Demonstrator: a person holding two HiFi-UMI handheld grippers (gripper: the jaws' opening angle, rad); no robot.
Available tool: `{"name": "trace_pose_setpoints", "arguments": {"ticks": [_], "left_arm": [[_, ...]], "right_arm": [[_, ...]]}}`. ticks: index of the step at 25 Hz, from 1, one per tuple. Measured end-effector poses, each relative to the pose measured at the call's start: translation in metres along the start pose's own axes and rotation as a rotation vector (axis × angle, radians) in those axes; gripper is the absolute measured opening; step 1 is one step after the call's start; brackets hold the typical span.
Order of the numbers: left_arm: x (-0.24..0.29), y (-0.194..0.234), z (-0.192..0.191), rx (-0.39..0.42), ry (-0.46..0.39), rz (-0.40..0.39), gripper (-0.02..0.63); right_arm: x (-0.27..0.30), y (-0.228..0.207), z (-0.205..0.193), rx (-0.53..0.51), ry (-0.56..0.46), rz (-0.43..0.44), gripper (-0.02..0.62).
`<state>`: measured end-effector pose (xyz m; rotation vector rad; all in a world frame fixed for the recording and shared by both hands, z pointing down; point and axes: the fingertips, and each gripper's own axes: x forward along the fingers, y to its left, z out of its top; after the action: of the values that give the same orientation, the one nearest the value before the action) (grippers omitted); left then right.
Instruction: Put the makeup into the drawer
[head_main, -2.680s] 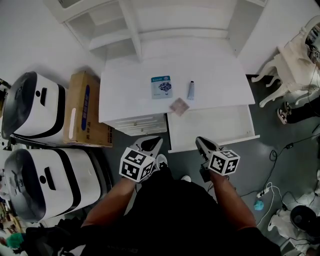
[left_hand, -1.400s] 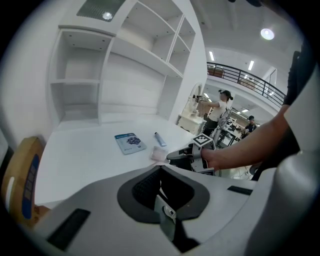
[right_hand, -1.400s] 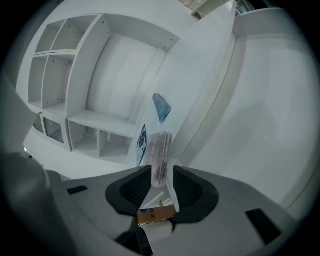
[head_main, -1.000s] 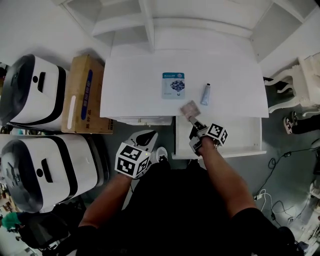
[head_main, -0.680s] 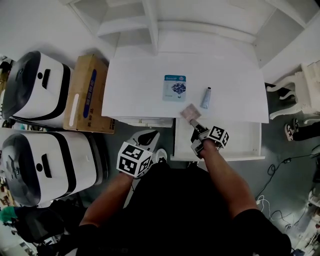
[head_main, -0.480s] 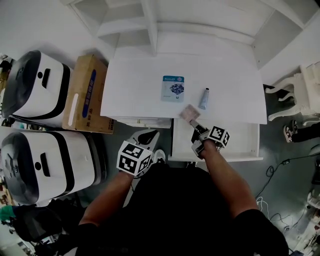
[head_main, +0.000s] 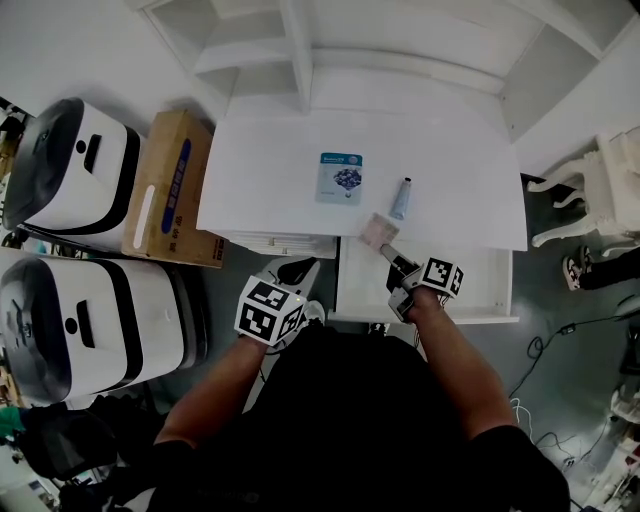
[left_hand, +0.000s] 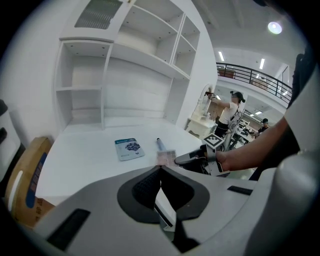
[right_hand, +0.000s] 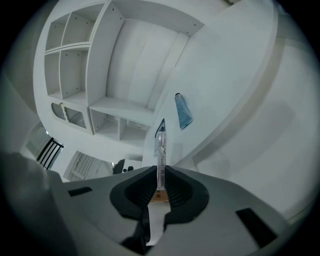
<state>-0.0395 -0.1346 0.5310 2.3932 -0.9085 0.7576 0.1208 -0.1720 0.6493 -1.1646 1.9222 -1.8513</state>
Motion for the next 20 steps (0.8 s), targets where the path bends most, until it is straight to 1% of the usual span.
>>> {"name": "trace_pose_setpoints", "arguments": {"ticks": [3, 6, 9, 14, 16, 20], "left_arm": [[0.003, -0.003, 0.001, 0.005, 0.003, 0.001, 0.011], [0.007, -0.004, 0.0, 0.006, 0.008, 0.005, 0.011], [0.009, -0.005, 0.0, 0.004, 0.009, 0.01, 0.011], [0.009, -0.01, -0.002, 0.001, 0.013, 0.018, 0.011], [0.008, -0.011, -0.003, -0.002, 0.016, 0.025, 0.011], [0.002, -0.007, -0.008, -0.019, 0.02, 0.049, 0.011]], "right_arm": [[-0.013, 0.0, -0.007, -0.056, 0.055, 0.004, 0.058], [-0.025, -0.006, -0.018, -0.11, 0.142, -0.007, 0.058], [-0.032, -0.014, -0.029, -0.144, 0.227, -0.02, 0.058], [-0.032, -0.036, -0.041, -0.196, 0.34, -0.096, 0.058], [-0.027, -0.046, -0.042, -0.202, 0.364, -0.131, 0.058], [-0.007, -0.07, -0.039, -0.175, 0.372, -0.192, 0.058]]}}
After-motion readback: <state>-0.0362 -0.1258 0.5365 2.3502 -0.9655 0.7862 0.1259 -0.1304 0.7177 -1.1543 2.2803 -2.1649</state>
